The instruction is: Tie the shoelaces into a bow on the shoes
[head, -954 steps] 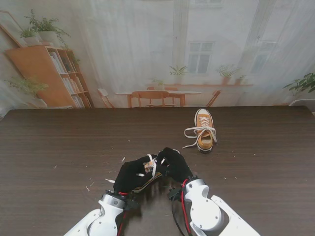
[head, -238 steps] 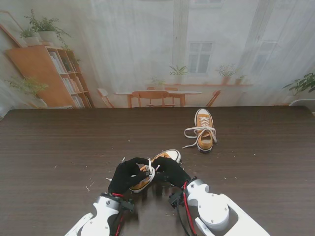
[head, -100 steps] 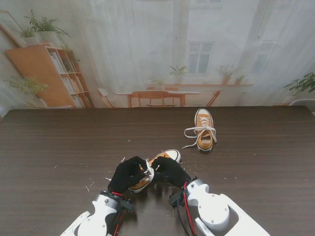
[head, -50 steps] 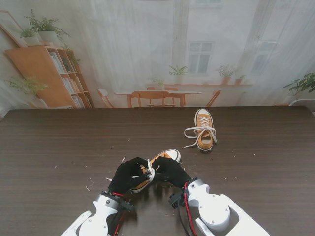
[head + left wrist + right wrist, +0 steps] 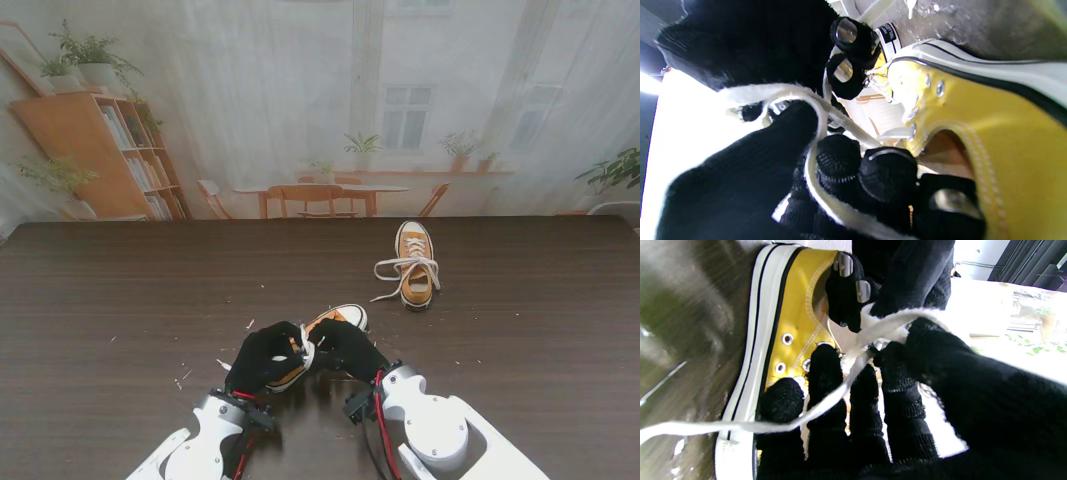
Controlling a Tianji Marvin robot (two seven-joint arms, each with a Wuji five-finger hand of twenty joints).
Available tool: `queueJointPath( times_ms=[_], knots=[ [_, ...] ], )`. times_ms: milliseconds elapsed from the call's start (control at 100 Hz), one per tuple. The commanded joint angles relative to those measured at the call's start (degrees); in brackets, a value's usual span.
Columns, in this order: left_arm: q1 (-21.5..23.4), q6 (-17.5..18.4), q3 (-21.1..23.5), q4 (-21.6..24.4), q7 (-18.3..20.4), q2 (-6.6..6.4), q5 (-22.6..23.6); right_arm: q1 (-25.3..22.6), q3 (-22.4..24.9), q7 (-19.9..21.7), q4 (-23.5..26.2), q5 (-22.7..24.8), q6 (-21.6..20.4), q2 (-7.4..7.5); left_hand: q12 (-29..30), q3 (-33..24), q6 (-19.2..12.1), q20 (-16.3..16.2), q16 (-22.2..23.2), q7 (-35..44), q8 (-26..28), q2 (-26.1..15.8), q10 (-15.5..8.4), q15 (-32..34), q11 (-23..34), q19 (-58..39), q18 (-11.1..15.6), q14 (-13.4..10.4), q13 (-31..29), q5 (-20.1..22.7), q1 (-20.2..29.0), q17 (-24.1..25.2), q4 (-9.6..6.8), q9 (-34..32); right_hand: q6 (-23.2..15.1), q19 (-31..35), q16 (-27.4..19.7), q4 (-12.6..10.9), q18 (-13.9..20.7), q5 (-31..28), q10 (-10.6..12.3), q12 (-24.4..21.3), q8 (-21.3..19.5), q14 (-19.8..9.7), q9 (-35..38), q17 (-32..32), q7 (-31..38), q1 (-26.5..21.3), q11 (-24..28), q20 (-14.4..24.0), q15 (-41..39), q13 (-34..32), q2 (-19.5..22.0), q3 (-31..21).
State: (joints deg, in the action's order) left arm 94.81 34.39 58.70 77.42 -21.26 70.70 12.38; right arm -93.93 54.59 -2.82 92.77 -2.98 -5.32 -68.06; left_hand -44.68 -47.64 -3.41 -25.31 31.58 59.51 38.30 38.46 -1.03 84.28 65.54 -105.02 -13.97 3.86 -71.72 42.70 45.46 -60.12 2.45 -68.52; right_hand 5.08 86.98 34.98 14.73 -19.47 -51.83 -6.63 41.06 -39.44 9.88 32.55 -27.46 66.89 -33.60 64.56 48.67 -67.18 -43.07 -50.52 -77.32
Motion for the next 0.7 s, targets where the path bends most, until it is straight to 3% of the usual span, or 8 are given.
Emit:
queueJointPath(
  times_ms=[0, 220, 330, 410, 500, 550, 690],
  knots=[
    [0.0, 0.2, -0.2, 0.2, 1.2, 0.16, 0.0, -0.2, -0.1, 0.9, 0.4, -0.2, -0.2, 0.01, -1.6, -2.5, -11.4, 0.1, -0.1, -3.0, -1.2, 1.6, 0.0, 2.5, 1.9, -5.6, -3.4, -1.1, -1.4, 2.3, 1.5, -0.8, 1.09, -1.8, -3.4, 1.0, 0.2, -0.9, -0.2, -1.3, 1.4, -0.8, 0.8, -0.7, 1.7, -0.5, -0.2, 0.1, -0.8, 0.2, 0.0, -1.5, -0.3, 0.0],
    [-0.2, 0.3, -0.6, 0.1, 1.9, 0.24, -1.7, -0.4, 0.1, 1.0, 0.6, -0.2, -0.2, 0.08, -2.6, -4.1, -11.6, -0.3, 0.0, -4.8, -2.9, 0.4, 2.3, 3.7, 3.5, -5.7, -5.0, -0.3, -1.3, 5.0, 2.9, -0.7, 0.14, -1.4, -3.4, 0.9, 0.2, -0.9, -0.4, -1.3, 1.4, -0.8, 0.8, -0.6, 2.0, -0.6, -0.2, 0.1, -0.9, 0.2, 0.0, -1.5, -0.3, 0.0],
    [-0.5, 0.5, -0.7, -0.2, 1.4, 0.43, -1.5, -0.5, 0.2, 1.0, 0.7, -0.2, -0.2, 0.09, -2.6, -7.2, -11.8, -0.4, -0.1, -3.8, 2.6, 0.8, -0.2, 4.4, 4.4, -5.8, -3.9, -1.9, -1.3, 4.2, 0.9, -0.8, -0.65, -1.7, -3.5, 0.9, 0.2, -0.9, -0.4, -1.4, 1.4, -0.8, 0.8, -0.6, 2.0, -0.6, -0.3, 0.2, -0.9, 0.2, 0.0, -1.6, -0.3, 0.0],
    [-0.6, 0.6, -0.7, -0.4, 1.0, 0.5, -1.2, -0.5, 0.2, 1.1, 0.6, -0.2, -0.2, 0.1, -2.4, -13.0, -9.1, -0.6, 0.1, -2.4, 6.1, 1.8, -2.6, 5.6, 5.9, -6.6, -3.3, -3.0, -1.3, 3.7, -2.2, -0.9, -2.55, -2.8, -3.5, 0.9, 0.2, -0.9, -0.4, -1.4, 1.4, -0.8, 0.7, -0.6, 1.9, -0.6, -0.3, 0.2, -0.9, 0.2, 0.0, -1.6, -0.3, 0.0],
    [-0.5, 0.5, -0.5, -0.3, 0.7, 0.52, -0.8, -0.5, 0.3, 1.1, 0.5, -0.2, -0.1, 0.1, -2.4, -15.0, -7.6, -0.6, 0.1, -1.4, 7.6, 2.1, -3.7, 6.0, 6.6, -6.6, -3.4, -3.3, -1.4, 3.1, -3.1, -0.9, -3.92, -2.9, -3.5, 0.9, 0.2, -0.9, -0.4, -1.5, 1.4, -0.8, 0.7, -0.6, 2.0, -0.6, -0.3, 0.1, -1.0, 0.2, 0.0, -1.6, -0.3, 0.0],
    [-0.4, 0.3, -0.3, -0.1, 0.8, 0.45, -0.7, -0.6, 0.3, 1.1, 0.5, -0.2, -0.1, 0.11, -2.5, -15.7, -7.1, -0.6, 0.1, -0.9, 8.4, 2.2, -2.6, 6.1, 7.0, -6.6, -3.4, -3.4, -1.3, 2.7, -3.4, -0.9, -4.43, -2.7, -3.5, 0.9, 0.2, -0.9, -0.4, -1.5, 1.4, -0.8, 0.7, -0.7, 1.9, -0.7, -0.3, 0.2, -1.0, 0.2, 0.1, -1.6, -0.3, 0.0],
    [0.3, -0.8, 0.6, 0.7, 0.8, 0.3, -0.7, -0.7, 0.4, 0.9, 0.4, 0.2, 0.0, 0.09, -2.5, -16.3, -6.8, -0.6, 0.0, -0.7, 9.3, 2.1, -2.9, 6.1, 7.1, -6.6, -3.4, -3.4, -1.3, 2.3, -3.9, -0.9, -5.0, -2.5, -3.6, 0.3, 0.0, -0.9, -0.4, -1.4, 1.7, -0.8, 0.7, -0.8, 1.3, -0.2, -0.4, 0.2, -1.1, 0.0, 0.6, -1.0, -0.2, 0.1]
  ],
)
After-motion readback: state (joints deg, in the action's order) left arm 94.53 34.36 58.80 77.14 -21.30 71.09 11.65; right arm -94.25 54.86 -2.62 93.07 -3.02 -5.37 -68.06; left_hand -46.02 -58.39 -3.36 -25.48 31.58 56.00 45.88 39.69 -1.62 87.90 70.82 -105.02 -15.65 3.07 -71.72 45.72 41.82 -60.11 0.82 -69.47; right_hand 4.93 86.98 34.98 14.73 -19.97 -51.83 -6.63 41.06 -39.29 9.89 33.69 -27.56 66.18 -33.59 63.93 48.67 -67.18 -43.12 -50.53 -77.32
